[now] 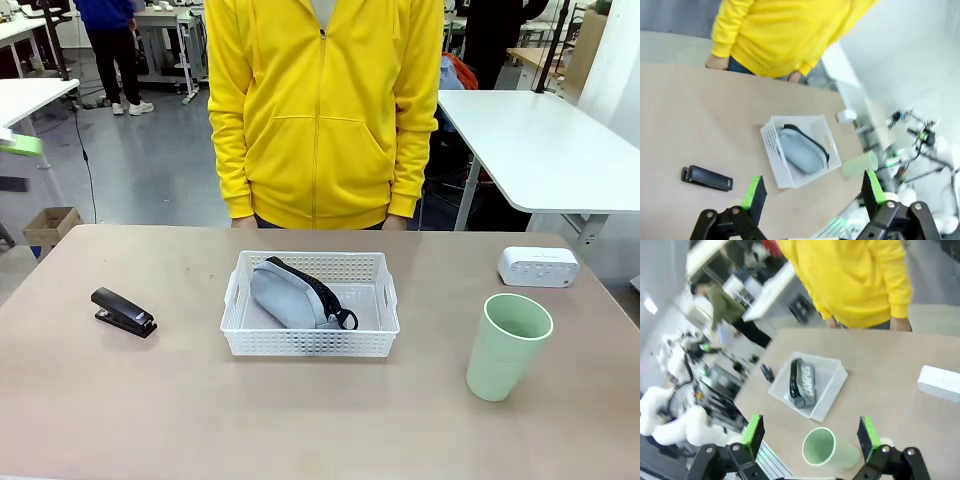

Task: Efficiently arrange items inside the basket to fit them all.
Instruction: Pick up the Digital clock and place it inside the Organizing basket.

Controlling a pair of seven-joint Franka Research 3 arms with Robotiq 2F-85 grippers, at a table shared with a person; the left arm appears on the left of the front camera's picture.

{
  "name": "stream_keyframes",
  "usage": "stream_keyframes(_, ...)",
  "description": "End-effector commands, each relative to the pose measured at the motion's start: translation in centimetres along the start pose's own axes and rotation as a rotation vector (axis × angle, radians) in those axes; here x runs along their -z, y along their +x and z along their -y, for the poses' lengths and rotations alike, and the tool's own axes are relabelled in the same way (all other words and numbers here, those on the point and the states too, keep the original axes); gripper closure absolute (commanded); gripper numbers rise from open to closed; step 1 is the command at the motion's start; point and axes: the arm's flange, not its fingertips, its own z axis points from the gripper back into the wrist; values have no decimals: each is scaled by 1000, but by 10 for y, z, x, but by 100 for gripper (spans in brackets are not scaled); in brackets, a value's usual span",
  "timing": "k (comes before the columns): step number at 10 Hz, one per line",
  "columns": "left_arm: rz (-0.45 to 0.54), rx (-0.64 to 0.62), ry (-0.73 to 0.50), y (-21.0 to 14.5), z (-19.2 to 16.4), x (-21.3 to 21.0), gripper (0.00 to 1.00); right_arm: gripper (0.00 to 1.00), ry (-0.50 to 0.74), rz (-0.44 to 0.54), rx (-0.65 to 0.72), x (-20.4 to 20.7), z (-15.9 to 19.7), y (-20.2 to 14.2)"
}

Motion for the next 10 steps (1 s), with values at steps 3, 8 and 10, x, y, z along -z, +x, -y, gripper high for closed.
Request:
stream_keyframes(3,149,-250,-124,-27,-92,-31,0,0,59,190,207,-52,75,-74)
stream_keyframes(8,177,-322,-126,-31,-110,-29,0,0,32,179,287,-74,105,-66)
stream_keyframes(10,177,-322,-126,-31,-110,-29,0,0,32,179,287,-74,105,-66)
